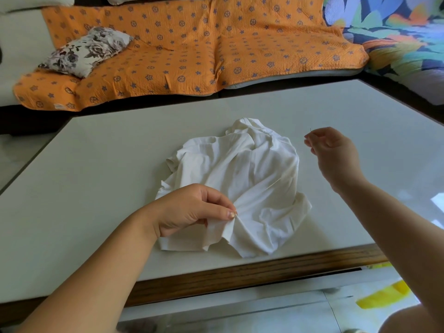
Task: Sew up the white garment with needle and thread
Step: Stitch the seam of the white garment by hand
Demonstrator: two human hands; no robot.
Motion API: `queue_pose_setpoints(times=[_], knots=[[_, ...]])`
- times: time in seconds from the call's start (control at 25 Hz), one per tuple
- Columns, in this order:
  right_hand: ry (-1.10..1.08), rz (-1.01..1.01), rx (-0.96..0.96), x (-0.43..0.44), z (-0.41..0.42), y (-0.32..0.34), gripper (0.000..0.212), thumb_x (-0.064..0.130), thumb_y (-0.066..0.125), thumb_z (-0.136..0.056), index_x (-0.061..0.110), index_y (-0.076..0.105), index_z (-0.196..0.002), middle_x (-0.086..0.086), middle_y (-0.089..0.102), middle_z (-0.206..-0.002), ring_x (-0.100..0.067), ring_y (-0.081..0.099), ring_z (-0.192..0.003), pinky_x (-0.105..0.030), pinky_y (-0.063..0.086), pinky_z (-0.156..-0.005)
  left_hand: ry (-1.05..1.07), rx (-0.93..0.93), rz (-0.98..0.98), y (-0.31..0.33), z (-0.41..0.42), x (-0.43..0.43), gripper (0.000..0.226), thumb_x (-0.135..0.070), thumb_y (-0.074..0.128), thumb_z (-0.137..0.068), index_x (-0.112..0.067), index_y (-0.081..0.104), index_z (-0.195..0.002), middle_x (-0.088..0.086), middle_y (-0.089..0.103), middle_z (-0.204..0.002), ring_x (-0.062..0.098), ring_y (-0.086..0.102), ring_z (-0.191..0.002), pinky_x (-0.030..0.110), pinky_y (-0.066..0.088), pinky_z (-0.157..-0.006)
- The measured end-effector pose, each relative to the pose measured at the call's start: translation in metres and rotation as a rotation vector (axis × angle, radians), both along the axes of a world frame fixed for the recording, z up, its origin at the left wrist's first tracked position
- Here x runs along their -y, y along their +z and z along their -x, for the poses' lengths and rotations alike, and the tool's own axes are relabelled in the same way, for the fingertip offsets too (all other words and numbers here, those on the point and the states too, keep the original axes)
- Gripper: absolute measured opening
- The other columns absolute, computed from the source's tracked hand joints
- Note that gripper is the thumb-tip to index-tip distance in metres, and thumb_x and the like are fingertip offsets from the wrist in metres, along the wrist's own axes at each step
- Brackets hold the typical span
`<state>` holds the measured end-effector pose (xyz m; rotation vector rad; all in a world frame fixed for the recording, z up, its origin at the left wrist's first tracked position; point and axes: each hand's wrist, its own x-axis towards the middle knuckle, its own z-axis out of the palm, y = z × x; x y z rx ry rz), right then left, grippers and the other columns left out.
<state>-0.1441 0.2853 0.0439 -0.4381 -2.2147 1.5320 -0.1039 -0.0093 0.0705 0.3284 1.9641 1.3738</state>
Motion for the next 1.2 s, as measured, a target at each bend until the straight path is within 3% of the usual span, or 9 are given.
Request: queue_pose_setpoints(times=[0.24,0.44,0.56,0.64,0.72,0.84,1.04,1.2], knots=[[-0.027,-0.025,0.007,-0.014,-0.001,-0.005,0.012,0.024,0.055,-0.097,0.023,0.067,-0.095,0.005,0.069,-0.093,-0.018,0.066,-0.096,-0.02,0.045,-0.065,-0.016,-0.005,0.0,0.0,-0.003,0.002,0.013,-0.024,0.08,-0.072,-0.02,0.079,-0.084,0.0,0.072,-0.085,0.014,0.062,-0.085,0.035,0.045,-0.088],[-0.02,-0.051,0.007,0.0,-0.01,0.006,0.012,0.021,0.056,-0.097,0.019,0.066,-0.091,-0.003,0.073,-0.093,-0.019,0.068,-0.085,-0.026,0.052,-0.069,-0.001,-0.032,-0.009,0.001,-0.005,0.001,0.012,-0.022,0.082,-0.073,-0.02,0.079,-0.084,0.001,0.073,-0.086,0.014,0.063,-0.086,0.037,0.046,-0.09],[0.233,0.085,0.112,0.039,-0.038,0.031,0.013,0.016,0.056,-0.098,0.01,0.064,-0.09,-0.012,0.075,-0.083,-0.024,0.07,-0.06,-0.033,0.057,-0.056,0.044,-0.079,-0.044,0.003,-0.006,-0.002,0.015,-0.028,0.077,-0.07,-0.021,0.08,-0.083,0.0,0.074,-0.085,0.013,0.065,-0.085,0.038,0.048,-0.089],[0.486,0.138,0.288,0.069,-0.064,0.04,0.012,0.015,0.056,-0.098,0.008,0.065,-0.092,-0.008,0.076,-0.082,-0.027,0.071,-0.058,-0.032,0.054,-0.05,0.078,-0.111,-0.054,0.003,-0.006,-0.005,0.016,-0.03,0.076,-0.068,-0.024,0.08,-0.082,-0.003,0.074,-0.084,0.008,0.065,-0.081,0.031,0.05,-0.081],[0.637,0.197,0.418,0.087,-0.086,0.04,0.013,0.016,0.057,-0.098,0.007,0.065,-0.095,-0.004,0.076,-0.08,-0.031,0.074,-0.067,-0.035,0.057,-0.058,0.093,-0.147,-0.049,0.003,-0.006,-0.007,0.015,-0.032,0.075,-0.069,-0.026,0.08,-0.081,-0.006,0.073,-0.079,0.003,0.063,-0.075,0.022,0.05,-0.071],[0.669,0.231,0.458,0.09,-0.095,0.035,0.016,0.018,0.057,-0.098,0.005,0.065,-0.097,-0.009,0.075,-0.073,-0.031,0.075,-0.075,-0.036,0.061,-0.073,0.082,-0.178,-0.037,0.002,-0.006,-0.009,0.012,-0.031,0.075,-0.071,-0.027,0.079,-0.082,-0.008,0.071,-0.076,0.002,0.062,-0.073,0.018,0.049,-0.066],[0.624,0.211,0.379,0.082,-0.091,0.037,0.01,0.014,0.063,-0.094,0.01,0.072,-0.096,-0.011,0.075,-0.071,-0.026,0.075,-0.069,-0.025,0.061,-0.064,0.057,-0.22,0.051,0.005,-0.003,-0.006,0.007,-0.02,0.076,-0.081,-0.024,0.078,-0.087,-0.006,0.074,-0.079,0.007,0.066,-0.076,0.019,0.052,-0.07],[0.676,0.06,0.382,0.079,-0.093,0.037,0.01,0.017,0.065,-0.093,0.019,0.075,-0.095,-0.01,0.075,-0.07,-0.024,0.075,-0.07,-0.028,0.061,-0.069,0.056,-0.248,0.071,0.006,-0.002,-0.005,0.009,-0.018,0.074,-0.083,-0.023,0.079,-0.089,-0.004,0.075,-0.082,0.011,0.067,-0.079,0.023,0.056,-0.075]])
